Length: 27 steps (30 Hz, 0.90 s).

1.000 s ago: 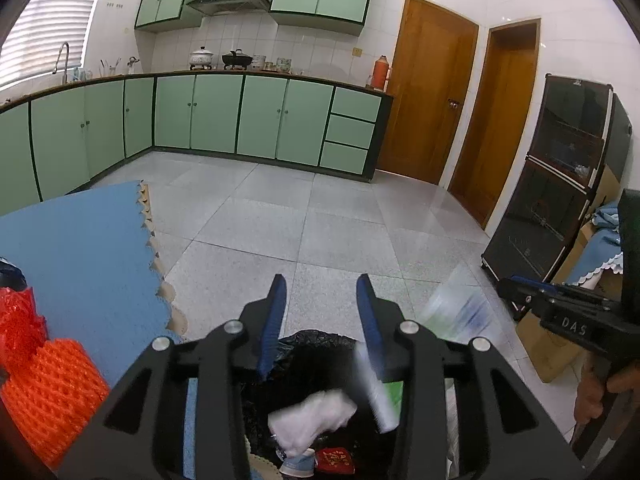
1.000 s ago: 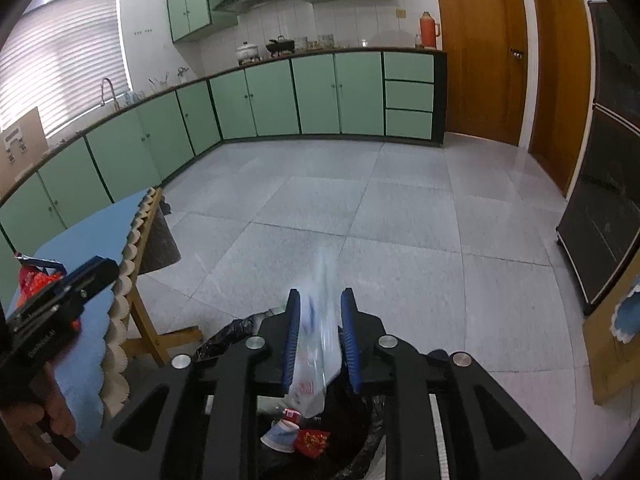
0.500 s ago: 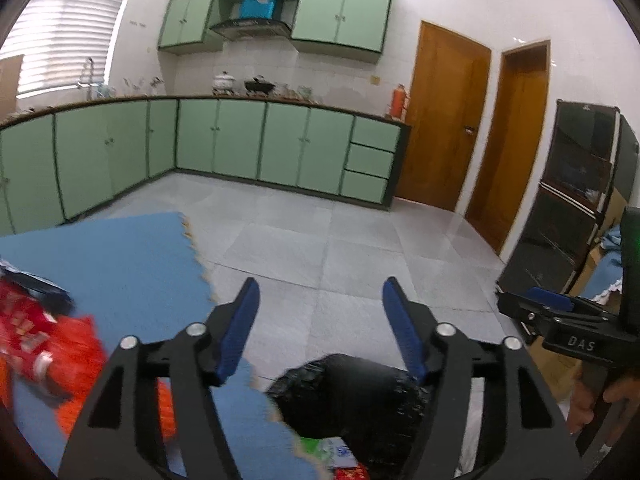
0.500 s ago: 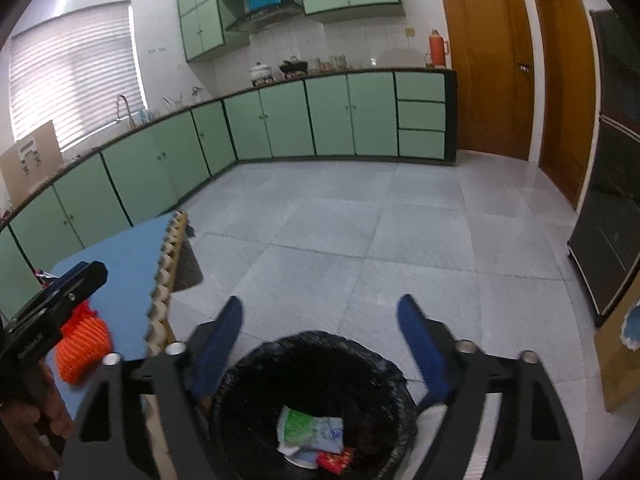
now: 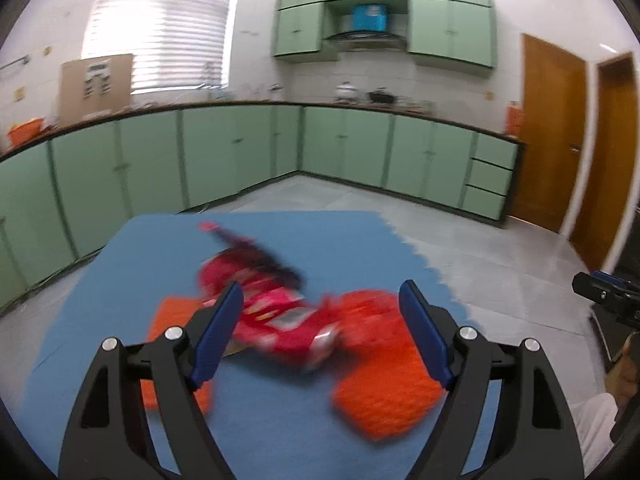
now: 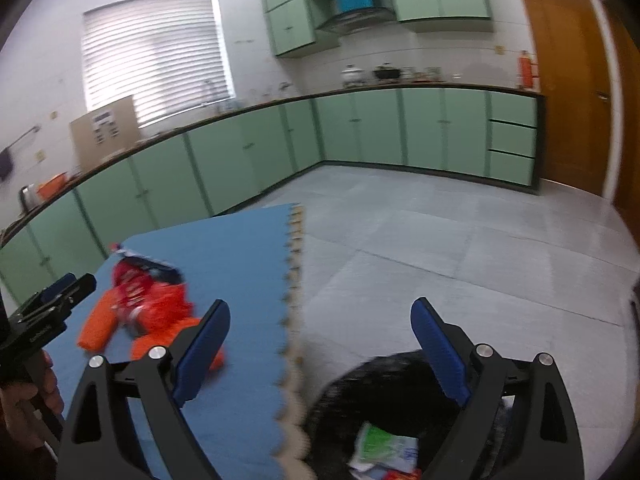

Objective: Collect trash
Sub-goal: 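Move both tools back over the orange foam nets on the table, then grasp an orange foam net with the right tool while the left tool grasps another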

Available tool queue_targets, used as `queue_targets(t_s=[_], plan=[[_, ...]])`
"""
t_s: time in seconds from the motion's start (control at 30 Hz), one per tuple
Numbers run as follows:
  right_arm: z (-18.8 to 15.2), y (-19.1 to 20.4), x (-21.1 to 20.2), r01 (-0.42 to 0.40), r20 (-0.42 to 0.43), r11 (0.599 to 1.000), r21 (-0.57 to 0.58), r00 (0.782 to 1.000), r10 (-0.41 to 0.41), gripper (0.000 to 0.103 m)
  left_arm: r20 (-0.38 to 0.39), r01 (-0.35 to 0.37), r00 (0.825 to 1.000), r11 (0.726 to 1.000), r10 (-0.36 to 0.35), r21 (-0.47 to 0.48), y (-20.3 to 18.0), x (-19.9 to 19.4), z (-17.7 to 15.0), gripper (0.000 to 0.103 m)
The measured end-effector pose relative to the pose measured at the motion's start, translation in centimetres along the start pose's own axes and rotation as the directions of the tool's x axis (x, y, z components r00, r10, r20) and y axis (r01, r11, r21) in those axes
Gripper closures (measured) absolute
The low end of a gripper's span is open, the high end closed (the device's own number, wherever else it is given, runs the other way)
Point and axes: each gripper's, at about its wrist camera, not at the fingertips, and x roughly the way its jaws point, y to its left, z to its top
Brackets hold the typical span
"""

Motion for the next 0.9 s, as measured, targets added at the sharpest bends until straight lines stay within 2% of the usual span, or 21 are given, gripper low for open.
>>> queue_targets(t_s=[0.13,0.3,0.57,0.67,0.73,0.77,0.9], plan=[[-0.9,3.7,2.8,-0.078,-0.033,0.997,-0.028,0.996,0.077,0.013,-0.019,-0.055,0.998,0.998,0.055,-0.034,2.9,-0.1,-0.6,0.025],[-2.5,7.4,5.4,-0.131,-0.08,0.989,-0.072,0.989,0.125,0.013,-0.043,-0.098,0.994,0.995,0.096,-0.037,5.3,-0.2,-1.5,0.025],[-4.1,9.6,8.9,-0.145,-0.162,0.986,-0.082,0.978,0.131,0.017,-0.087,-0.142,0.986,0.989,0.139,-0.032,7.7,0.3,-3.2,0.025],[-4.5,9.6,9.7,-0.156,-0.204,0.985,-0.077,0.969,0.138,0.027,-0.105,-0.158,0.983,0.986,0.153,-0.045,8.2,0.7,-3.4,0.025],[-4.8,9.7,10.1,-0.178,-0.229,0.982,-0.067,0.96,0.159,0.044,-0.119,-0.167,0.98,0.985,0.16,-0.052,8.5,1.0,-3.6,0.025],[-5.0,9.7,10.3,-0.191,-0.243,0.98,-0.061,0.955,0.171,0.047,-0.122,-0.169,0.979,0.984,0.161,-0.053,8.6,1.1,-3.8,0.025],[-5.1,10.1,9.8,-0.203,-0.237,0.975,-0.087,0.955,0.178,0.073,-0.166,-0.178,0.972,0.982,0.164,-0.071,9.2,2.1,-4.0,0.024]])
